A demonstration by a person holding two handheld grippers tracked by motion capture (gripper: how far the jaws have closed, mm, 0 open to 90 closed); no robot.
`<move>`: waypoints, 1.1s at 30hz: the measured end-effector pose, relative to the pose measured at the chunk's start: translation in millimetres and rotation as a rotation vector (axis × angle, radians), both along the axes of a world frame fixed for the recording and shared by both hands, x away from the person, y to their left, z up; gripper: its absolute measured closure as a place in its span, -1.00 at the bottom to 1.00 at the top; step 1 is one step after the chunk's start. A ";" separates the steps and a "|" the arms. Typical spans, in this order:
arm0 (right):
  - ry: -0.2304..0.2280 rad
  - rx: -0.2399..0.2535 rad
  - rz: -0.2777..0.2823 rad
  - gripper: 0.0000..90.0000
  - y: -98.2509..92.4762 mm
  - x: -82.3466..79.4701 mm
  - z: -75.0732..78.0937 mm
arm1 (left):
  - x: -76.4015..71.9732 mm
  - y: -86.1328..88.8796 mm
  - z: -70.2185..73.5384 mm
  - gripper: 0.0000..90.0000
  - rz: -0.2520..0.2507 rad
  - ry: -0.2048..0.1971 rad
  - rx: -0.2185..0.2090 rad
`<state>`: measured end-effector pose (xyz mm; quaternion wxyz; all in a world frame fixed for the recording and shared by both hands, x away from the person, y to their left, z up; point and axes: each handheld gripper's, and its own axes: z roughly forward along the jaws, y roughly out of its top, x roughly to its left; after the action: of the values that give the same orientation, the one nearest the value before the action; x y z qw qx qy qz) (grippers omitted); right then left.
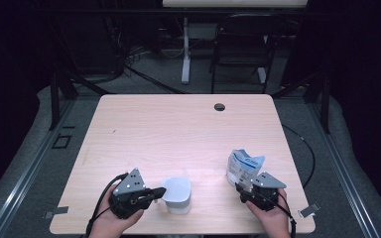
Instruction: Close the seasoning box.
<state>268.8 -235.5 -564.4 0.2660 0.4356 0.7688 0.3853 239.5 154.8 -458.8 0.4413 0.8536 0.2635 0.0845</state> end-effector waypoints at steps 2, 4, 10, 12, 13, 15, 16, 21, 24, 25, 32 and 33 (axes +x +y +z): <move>0.000 0.001 0.000 -0.12 0.0 0.0 0.1 | 0.6 2.0 1.2 1.00 0.001 -0.001 0.002; 0.000 0.001 0.000 -0.12 0.1 -0.1 0.1 | 1.5 5.9 2.8 1.00 0.013 -0.001 -0.007; 0.004 -0.008 0.003 -0.12 0.4 -0.2 0.4 | 8.0 25.0 6.6 1.00 0.065 -0.004 -0.040; 0.003 -0.006 0.001 -0.12 0.5 -0.1 0.0 | 8.9 27.9 7.1 0.99 0.073 -0.004 -0.046; 0.003 -0.006 0.001 -0.12 0.5 -0.1 0.0 | 10.1 31.8 7.8 0.99 0.086 -0.004 -0.051; 0.003 -0.005 0.000 -0.12 0.2 -0.1 0.1 | 12.0 37.8 8.6 0.97 0.102 -0.004 -0.063; 0.001 -0.001 0.000 -0.12 0.1 -0.2 0.1 | 14.2 44.2 8.9 0.95 0.122 -0.007 -0.072; -0.001 0.000 -0.003 -0.12 0.0 -0.2 0.2 | 19.2 57.9 8.0 0.92 0.157 0.003 -0.088; 0.001 -0.002 -0.002 -0.12 0.2 -0.4 0.3 | 24.4 67.2 3.0 0.90 0.196 0.014 -0.090; 0.001 -0.003 -0.002 -0.12 0.3 -0.4 0.2 | 28.7 74.4 -2.2 0.90 0.217 0.029 -0.093; 0.003 -0.007 -0.003 -0.12 -0.2 -0.5 0.9 | 36.9 89.7 -14.3 0.80 0.281 0.055 -0.108; 0.001 -0.004 -0.004 -0.12 0.3 -0.6 0.6 | 39.0 92.9 -18.7 0.79 0.302 0.060 -0.113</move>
<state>268.2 -235.3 -563.8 0.2673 0.4365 0.7690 0.3829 278.5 247.7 -477.5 0.4629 0.7802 0.4063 0.1093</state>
